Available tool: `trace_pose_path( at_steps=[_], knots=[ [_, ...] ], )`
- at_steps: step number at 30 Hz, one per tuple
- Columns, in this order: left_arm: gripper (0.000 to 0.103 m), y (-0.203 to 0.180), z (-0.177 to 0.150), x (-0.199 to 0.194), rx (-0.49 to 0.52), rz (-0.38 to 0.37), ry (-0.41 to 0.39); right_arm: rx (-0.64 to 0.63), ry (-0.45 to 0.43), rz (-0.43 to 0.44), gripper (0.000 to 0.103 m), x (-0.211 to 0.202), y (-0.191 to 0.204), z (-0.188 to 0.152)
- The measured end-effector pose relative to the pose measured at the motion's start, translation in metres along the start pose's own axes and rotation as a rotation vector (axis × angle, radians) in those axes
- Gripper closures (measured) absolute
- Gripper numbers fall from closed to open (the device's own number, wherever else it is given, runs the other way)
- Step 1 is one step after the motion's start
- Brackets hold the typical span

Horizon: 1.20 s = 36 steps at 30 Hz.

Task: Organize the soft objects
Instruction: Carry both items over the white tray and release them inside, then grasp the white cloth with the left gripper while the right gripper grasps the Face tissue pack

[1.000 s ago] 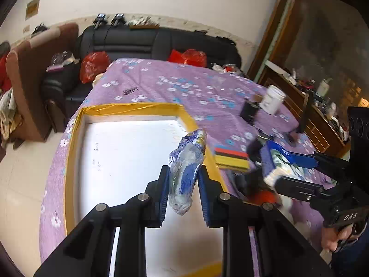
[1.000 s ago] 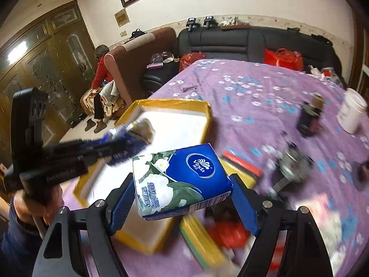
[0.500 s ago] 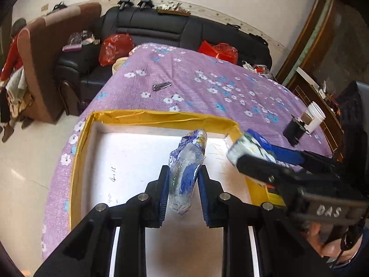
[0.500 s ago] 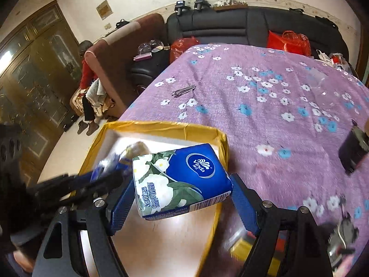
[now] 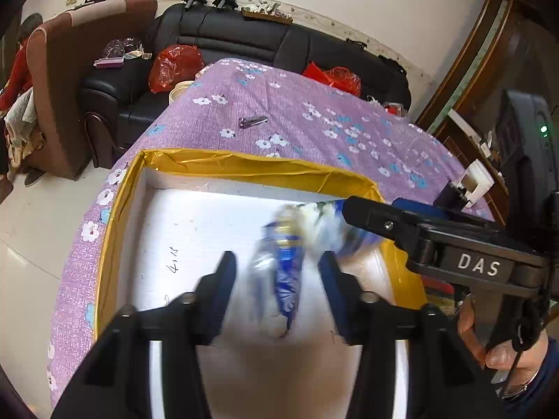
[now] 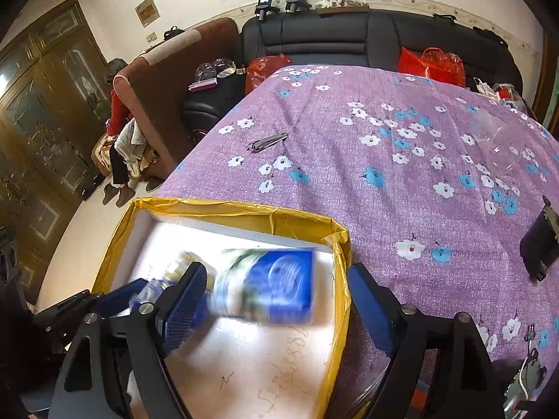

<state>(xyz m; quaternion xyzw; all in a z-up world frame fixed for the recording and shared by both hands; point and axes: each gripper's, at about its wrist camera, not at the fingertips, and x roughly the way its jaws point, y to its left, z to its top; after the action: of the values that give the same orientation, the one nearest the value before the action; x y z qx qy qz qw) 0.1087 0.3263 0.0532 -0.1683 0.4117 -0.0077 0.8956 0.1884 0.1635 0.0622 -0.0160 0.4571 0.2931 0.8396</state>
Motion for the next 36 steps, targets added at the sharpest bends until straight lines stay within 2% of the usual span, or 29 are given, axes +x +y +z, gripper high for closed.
trace_pose_path(
  at_steps=[8,17,21,28,31,36],
  knots=[
    [0.050,0.001,-0.009,-0.024,-0.014,-0.036,-0.014,0.040,-0.034,0.048,0.016,-0.031,-0.010,-0.017],
    [0.045,-0.030,-0.040,-0.063,0.037,-0.084,-0.058,0.069,-0.043,0.113,0.016,-0.083,-0.027,-0.067],
    [0.044,-0.056,-0.058,-0.080,0.083,-0.119,-0.067,0.084,-0.046,0.147,0.016,-0.117,-0.043,-0.101],
    [0.042,-0.115,-0.103,-0.099,0.201,-0.207,-0.052,0.125,-0.106,0.186,0.016,-0.184,-0.084,-0.168],
    [0.037,-0.139,-0.128,-0.104,0.243,-0.252,-0.046,0.150,-0.136,0.170,0.016,-0.207,-0.102,-0.200],
    [0.035,-0.191,-0.181,-0.110,0.375,-0.340,-0.022,0.211,-0.199,0.090,0.016,-0.243,-0.139,-0.259]
  ],
)
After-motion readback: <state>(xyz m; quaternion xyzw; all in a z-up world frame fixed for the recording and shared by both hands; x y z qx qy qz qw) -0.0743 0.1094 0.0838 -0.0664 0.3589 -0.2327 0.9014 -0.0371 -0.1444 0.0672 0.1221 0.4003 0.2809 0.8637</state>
